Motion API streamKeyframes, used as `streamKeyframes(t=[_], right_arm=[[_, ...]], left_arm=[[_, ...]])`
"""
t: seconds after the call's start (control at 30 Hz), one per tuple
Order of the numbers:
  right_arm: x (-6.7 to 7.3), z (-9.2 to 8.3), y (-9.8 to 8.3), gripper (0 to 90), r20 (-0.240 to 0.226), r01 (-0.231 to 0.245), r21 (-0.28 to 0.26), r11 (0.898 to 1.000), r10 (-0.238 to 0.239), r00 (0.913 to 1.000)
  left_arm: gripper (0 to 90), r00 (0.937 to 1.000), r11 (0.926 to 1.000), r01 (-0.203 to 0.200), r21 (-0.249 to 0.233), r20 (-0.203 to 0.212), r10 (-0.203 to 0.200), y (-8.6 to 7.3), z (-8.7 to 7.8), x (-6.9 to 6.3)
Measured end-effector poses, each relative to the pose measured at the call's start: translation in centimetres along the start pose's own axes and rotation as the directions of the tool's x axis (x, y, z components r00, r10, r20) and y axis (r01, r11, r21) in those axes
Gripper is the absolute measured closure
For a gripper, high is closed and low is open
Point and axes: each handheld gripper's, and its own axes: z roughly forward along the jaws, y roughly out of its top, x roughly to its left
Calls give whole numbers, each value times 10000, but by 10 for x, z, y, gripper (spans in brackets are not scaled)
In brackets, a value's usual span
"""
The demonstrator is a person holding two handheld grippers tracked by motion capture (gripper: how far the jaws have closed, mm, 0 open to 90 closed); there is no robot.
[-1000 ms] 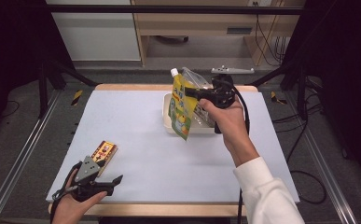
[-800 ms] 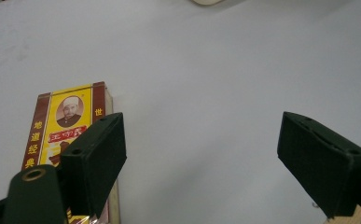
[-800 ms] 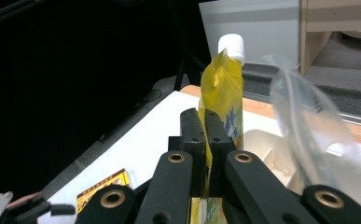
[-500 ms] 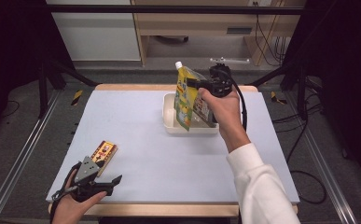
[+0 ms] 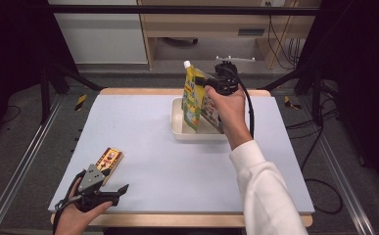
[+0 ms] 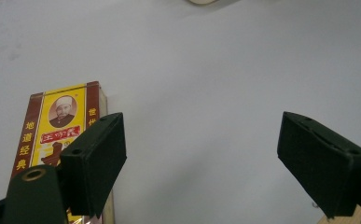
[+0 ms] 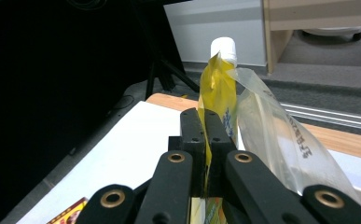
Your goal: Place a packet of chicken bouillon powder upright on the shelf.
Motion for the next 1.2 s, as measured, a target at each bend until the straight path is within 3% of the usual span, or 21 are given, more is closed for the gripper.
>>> streamKeyframes(t=[0.03, 0.4, 0.77, 1.03, 1.2], right_arm=[[0, 2, 2, 900, 199, 36, 24, 10000, -36, 9998], [-5, 11, 6, 900, 635, -97, 43, 9999, 94, 9979], [-3, 16, 11, 900, 1259, 59, 280, 9996, -94, 9920], [1, 30, 11, 900, 1266, 266, 434, 9987, -319, 9914], [3, 38, 6, 900, 1365, 826, 290, 9962, -858, 9869]], left_arm=[[152, 10000, 10000, -7, 2, 7, 7, 0, 0, 0], [152, 10000, 10000, -6, -9, 57, 6, 0, 0, 0], [153, 10000, 10000, -4, -42, 87, 4, 0, -1, -1], [153, 10000, 10000, -16, -82, 73, 17, 0, -2, 0], [154, 10000, 9999, -72, -79, 26, 73, 0, -2, 0]])
